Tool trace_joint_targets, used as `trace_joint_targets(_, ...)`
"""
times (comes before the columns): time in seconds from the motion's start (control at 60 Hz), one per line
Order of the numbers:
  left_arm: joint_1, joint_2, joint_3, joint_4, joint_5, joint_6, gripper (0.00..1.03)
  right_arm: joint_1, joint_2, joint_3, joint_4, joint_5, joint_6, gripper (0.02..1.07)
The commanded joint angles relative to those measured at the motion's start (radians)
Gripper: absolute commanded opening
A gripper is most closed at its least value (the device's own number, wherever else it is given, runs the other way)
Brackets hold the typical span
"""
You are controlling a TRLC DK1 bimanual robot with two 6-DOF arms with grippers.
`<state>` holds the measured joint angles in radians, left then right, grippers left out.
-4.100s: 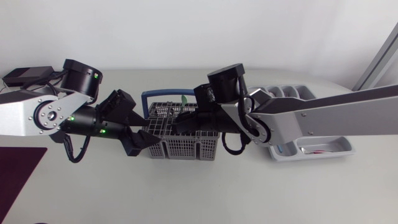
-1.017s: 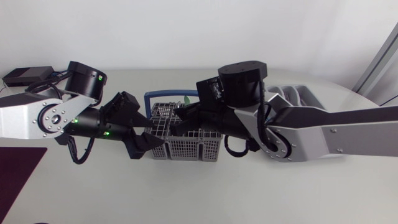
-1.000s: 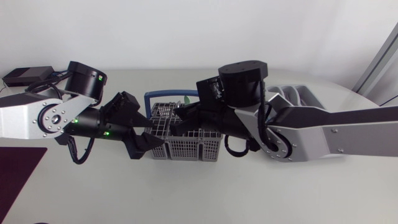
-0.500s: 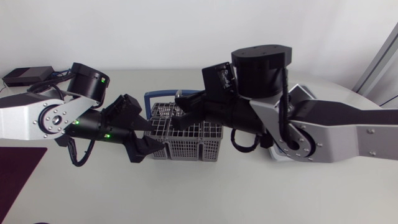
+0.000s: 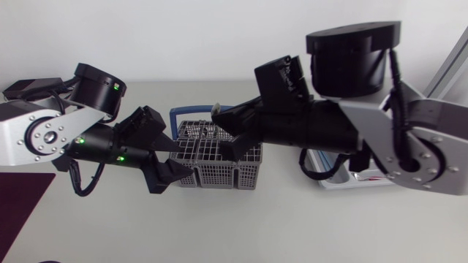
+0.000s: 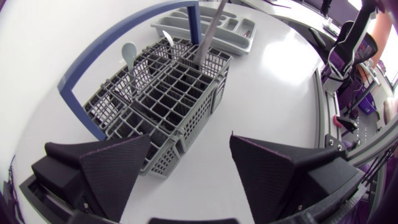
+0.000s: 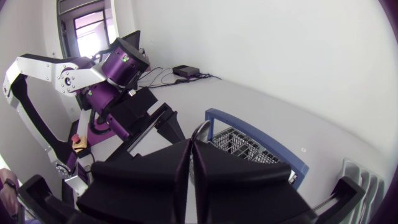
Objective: Unload the cutlery basket into the drawer organizer.
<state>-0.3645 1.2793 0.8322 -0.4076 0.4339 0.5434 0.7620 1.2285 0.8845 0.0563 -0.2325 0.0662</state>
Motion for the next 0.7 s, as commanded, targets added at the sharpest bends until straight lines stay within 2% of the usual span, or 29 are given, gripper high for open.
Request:
trace_joint_targets(0.0,-0.007,-0.047,0.041,-0.027,-0.011,-0.011,0.97,-0.018,-0.073,0.041,-0.056,-0.014,-0.040,0.08)
trace_joint_targets(0.133,0.002,-0.103,0.042,-0.065,-0.018,-0.014,0.97,-0.072,-0.176,0.054,-0.197,-0.042,-0.092,0.08)
trace_joint_targets(0.367,0.004,-0.153,0.036,-0.112,-0.034,-0.019,0.97,-0.283,-0.320,-0.013,-0.392,-0.154,-0.224,0.08)
trace_joint_targets(0.45,-0.004,-0.169,0.033,-0.119,-0.046,-0.026,0.97,-0.389,-0.356,-0.053,-0.424,-0.202,-0.276,0.08)
trace_joint_targets(0.583,-0.010,-0.186,0.021,-0.129,-0.055,-0.031,0.97,-0.633,-0.359,-0.087,-0.498,-0.352,-0.417,0.08)
trace_joint_targets(0.683,-0.010,-0.195,0.010,-0.134,-0.069,-0.031,0.97,-0.742,-0.347,-0.114,-0.539,-0.378,-0.533,0.08)
